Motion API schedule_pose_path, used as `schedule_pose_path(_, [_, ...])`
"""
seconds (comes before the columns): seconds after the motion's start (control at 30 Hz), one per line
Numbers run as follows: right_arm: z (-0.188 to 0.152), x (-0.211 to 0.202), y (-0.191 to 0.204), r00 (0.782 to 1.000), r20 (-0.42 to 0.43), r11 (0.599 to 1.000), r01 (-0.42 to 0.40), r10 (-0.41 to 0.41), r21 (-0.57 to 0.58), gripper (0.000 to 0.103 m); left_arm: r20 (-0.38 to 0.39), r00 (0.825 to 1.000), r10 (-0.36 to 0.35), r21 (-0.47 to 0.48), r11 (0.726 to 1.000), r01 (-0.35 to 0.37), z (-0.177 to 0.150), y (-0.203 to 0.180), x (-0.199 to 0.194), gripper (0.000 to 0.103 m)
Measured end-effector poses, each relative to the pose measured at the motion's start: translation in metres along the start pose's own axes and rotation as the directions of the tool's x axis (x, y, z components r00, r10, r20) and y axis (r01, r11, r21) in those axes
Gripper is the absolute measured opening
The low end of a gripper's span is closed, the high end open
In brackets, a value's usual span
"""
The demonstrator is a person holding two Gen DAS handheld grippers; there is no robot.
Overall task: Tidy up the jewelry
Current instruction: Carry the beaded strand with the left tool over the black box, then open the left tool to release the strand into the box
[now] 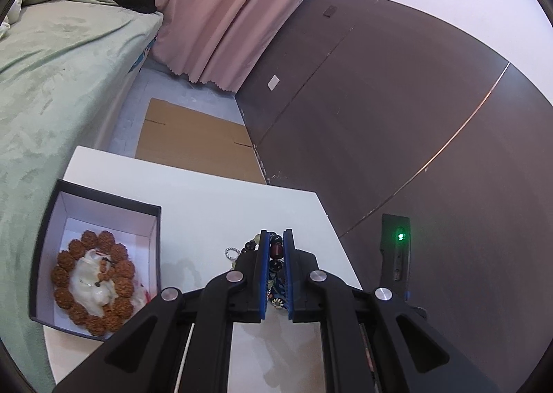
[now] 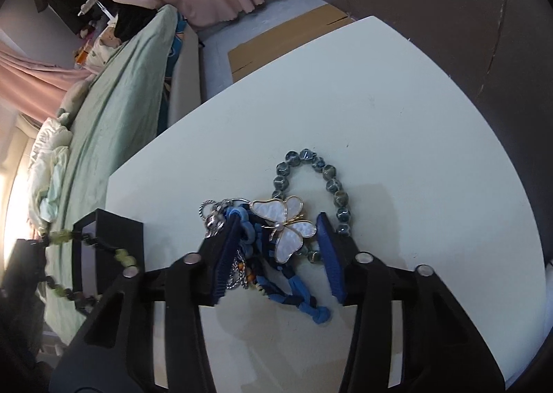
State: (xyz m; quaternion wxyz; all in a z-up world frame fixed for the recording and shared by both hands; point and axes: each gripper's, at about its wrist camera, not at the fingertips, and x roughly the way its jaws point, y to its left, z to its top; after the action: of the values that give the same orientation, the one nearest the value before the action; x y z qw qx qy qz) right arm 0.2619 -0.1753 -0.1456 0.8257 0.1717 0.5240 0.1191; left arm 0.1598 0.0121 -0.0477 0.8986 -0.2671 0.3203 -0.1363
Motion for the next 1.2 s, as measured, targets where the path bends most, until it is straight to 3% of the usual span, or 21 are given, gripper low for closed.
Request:
schedule_pose_path(0.43, [-0.002, -0.025, -0.009, 0.985, 0.038, 0.979, -0.173, 0.169, 0.11, 0.031, 0.079, 0.996, 0.045, -0.039, 0.998, -0.042, 0.017, 0.028, -0.049, 0.006])
schedule_pose_path(0.77, [-0.007, -0.049, 0.028, 0.949, 0.074, 0.952, -0.307, 0.306, 0.004, 0.031, 0.073, 0.988, 0.137, -0.138, 0.982, -0.126, 0.031, 0.069, -0.072, 0.006])
schedule_pose_path(0.83, [-0.009, -0.048, 0.039, 0.941, 0.066, 0.943, -0.332, 0.333, -0.022, 0.031, 0.049, 0.988, 0.149, -0.154, 0.978, -0.14, 0.03, 0.074, -0.07, 0.011])
schedule_pose_path(0.9, [-0.013, -0.049, 0.048, 0.934, 0.059, 0.935, -0.351, 0.354, -0.047, 0.031, 0.036, 0.987, 0.158, -0.179, 0.972, -0.149, 0.03, 0.08, -0.07, 0.042])
schedule_pose_path(0.93, [-0.015, -0.049, 0.055, 0.927, 0.053, 0.928, -0.367, 0.37, -0.067, 0.031, 0.053, 0.984, 0.17, -0.188, 0.97, -0.158, 0.03, 0.082, -0.073, 0.047])
schedule_pose_path(1.03, [-0.021, -0.05, 0.073, 0.912, 0.042, 0.909, -0.402, 0.409, -0.113, 0.031, 0.069, 0.978, 0.198, -0.169, 0.968, -0.184, 0.03, 0.079, -0.076, 0.049])
schedule_pose_path(1.1, [-0.025, -0.051, 0.084, 0.902, 0.033, 0.896, -0.422, 0.43, -0.14, 0.031, 0.072, 0.977, 0.198, -0.172, 0.968, -0.184, 0.03, 0.079, -0.077, 0.061])
schedule_pose_path(1.2, [-0.03, -0.05, 0.095, 0.894, 0.024, 0.884, -0.438, 0.447, -0.164, 0.031, 0.074, 0.976, 0.203, -0.182, 0.965, -0.187, 0.03, 0.081, -0.078, 0.069])
